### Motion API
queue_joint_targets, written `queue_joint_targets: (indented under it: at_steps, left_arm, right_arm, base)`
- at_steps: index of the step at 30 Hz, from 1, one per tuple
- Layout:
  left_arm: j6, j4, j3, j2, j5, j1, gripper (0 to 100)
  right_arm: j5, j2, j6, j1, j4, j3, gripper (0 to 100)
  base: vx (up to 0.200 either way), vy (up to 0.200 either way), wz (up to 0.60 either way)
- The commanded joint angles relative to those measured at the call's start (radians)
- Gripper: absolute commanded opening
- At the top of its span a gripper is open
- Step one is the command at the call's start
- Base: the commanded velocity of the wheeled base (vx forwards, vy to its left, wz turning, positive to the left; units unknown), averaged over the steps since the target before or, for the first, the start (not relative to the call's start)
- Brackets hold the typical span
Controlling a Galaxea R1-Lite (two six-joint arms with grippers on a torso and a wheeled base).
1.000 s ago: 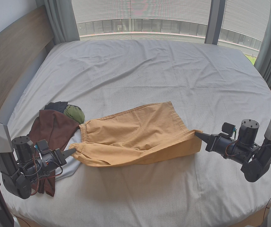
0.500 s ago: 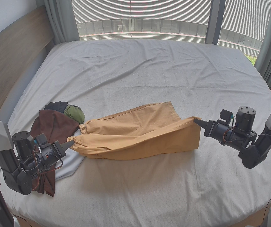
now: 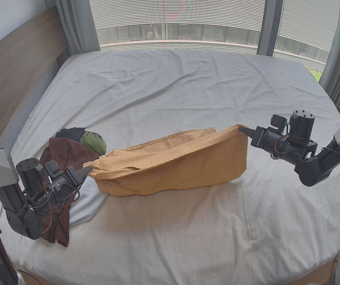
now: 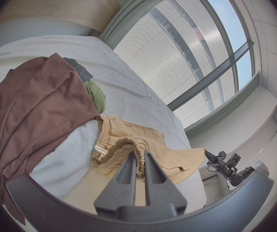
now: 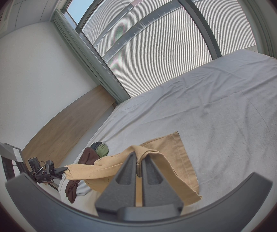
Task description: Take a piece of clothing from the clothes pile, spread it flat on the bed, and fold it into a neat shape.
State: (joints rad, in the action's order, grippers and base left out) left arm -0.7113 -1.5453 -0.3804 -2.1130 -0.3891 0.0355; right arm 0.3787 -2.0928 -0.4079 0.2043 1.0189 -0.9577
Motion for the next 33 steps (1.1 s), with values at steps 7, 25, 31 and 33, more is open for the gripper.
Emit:
queue_joint_targets:
  at_steps: [7, 25, 31, 33]
  left_arm:
    - [-0.024, 0.001, -0.051, -0.038, 0.07, 0.024, 0]
    - [-0.068, 0.002, -0.189, -0.144, 0.135, 0.047, 0]
    - [-0.068, 0.002, -0.229, -0.179, 0.135, 0.046, 0]
    - [-0.068, 0.002, -0.244, -0.191, 0.136, 0.044, 0]
  right_arm:
    - [-0.001, -0.089, 0.0, 0.001, -0.092, -0.177, 0]
    - [-0.003, -0.262, -0.012, -0.009, -0.188, -0.409, 0]
    - [-0.003, -0.313, -0.046, -0.009, -0.188, -0.487, 0]
    - [-0.003, -0.325, -0.046, -0.009, -0.188, -0.5, 0]
  base:
    - [0.0, 0.0, 0.0]
    - [0.0, 0.0, 0.0]
    - [0.0, 0.0, 0.0]
    - [0.0, 0.0, 0.0]
